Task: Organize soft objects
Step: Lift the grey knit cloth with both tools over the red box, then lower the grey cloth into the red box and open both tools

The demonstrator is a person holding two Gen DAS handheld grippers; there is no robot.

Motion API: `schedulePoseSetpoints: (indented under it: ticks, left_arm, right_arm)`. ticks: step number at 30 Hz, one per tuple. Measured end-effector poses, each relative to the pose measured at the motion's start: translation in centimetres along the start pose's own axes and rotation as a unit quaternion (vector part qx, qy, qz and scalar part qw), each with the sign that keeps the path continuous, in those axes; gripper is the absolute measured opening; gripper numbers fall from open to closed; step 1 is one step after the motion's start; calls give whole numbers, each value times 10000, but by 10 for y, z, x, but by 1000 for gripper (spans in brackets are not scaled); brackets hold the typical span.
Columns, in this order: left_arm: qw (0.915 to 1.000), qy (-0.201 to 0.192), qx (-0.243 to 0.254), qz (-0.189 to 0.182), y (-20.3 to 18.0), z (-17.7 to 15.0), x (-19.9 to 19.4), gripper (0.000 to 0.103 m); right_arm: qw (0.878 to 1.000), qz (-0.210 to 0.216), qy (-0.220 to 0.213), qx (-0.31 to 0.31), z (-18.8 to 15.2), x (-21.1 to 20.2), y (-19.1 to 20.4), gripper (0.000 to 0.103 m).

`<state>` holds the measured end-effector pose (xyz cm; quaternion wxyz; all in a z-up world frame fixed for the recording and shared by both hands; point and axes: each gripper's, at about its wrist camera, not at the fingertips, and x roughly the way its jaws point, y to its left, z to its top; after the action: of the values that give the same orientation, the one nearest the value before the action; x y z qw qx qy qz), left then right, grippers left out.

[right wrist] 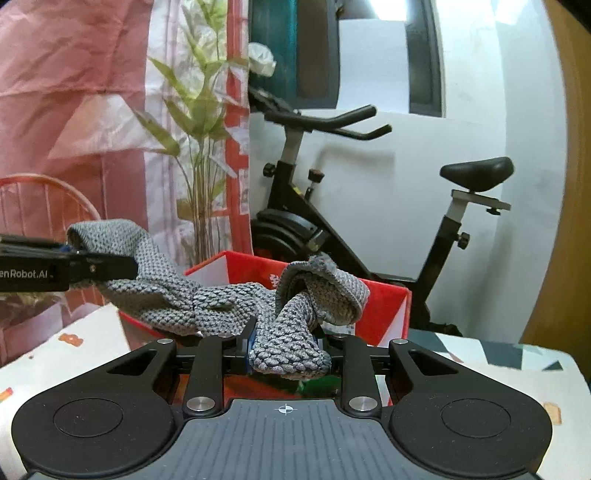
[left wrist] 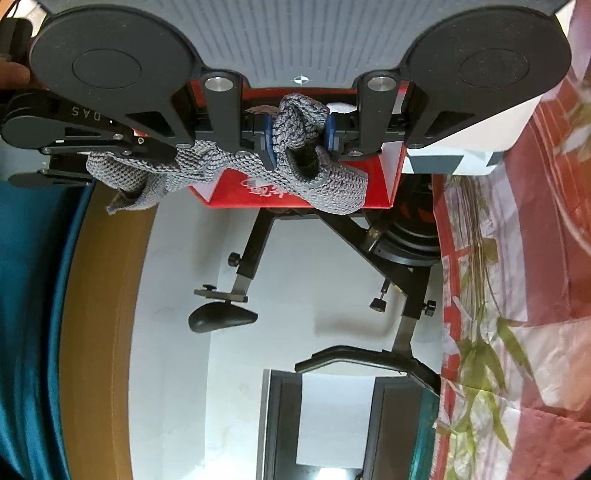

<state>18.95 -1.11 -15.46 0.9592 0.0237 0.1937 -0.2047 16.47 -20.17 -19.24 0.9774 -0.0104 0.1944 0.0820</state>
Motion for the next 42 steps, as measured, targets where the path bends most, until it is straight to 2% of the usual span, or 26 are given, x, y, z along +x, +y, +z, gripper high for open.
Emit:
schedulePoseSetpoints:
  ticks: [5, 10, 15, 19, 26, 31, 34, 35, 36, 37, 38, 42]
  left_arm:
    - [9996, 171, 194, 69, 6, 15, 36, 27]
    - [9987, 450, 230, 108, 14, 24, 74, 27]
    - [9963, 847, -138, -50, 30, 24, 112, 28]
    - [9917, 1272, -157, -60, 34, 11, 142, 28]
    - [9856, 1685, -77, -105, 38, -2, 168, 30]
    - [9840, 1778, -64, -65, 43, -4, 177, 33]
    - [9853, 1702, -140, -41, 46, -2, 177, 54]
    - [9860, 1660, -158, -26, 46, -1, 176, 69]
    - [9867, 1617, -168, -3, 46, 1, 175, 75]
    - [9875, 1565, -173, 54, 47, 2, 173, 86]
    - [9884, 1506, -180, 111, 46, 4, 172, 93]
    - [9919, 1231, -253, 198, 48, 15, 157, 99]
  right_arm:
    - [9999, -40, 139, 76, 18, 34, -11, 24]
    - [9989, -99, 406, 211, 22, 74, -23, 24]
    - [9967, -186, 707, 339, 11, 106, -25, 24]
    - [9937, -192, 1000, 464, 3, 125, -27, 24]
    - [9864, -122, 1380, 884, -4, 147, -39, 24]
    - [9847, -242, 1568, 724, -5, 154, -36, 25]
    - [9839, -455, 1650, 511, -3, 153, -30, 41]
    - [9836, -513, 1660, 485, -2, 153, -29, 52]
    - [9836, -558, 1643, 487, -2, 151, -29, 65]
    - [9838, -581, 1617, 504, -1, 149, -29, 71]
    - [9843, -585, 1581, 514, 0, 146, -29, 80]
    - [9884, -569, 1359, 380, 7, 131, -28, 102]
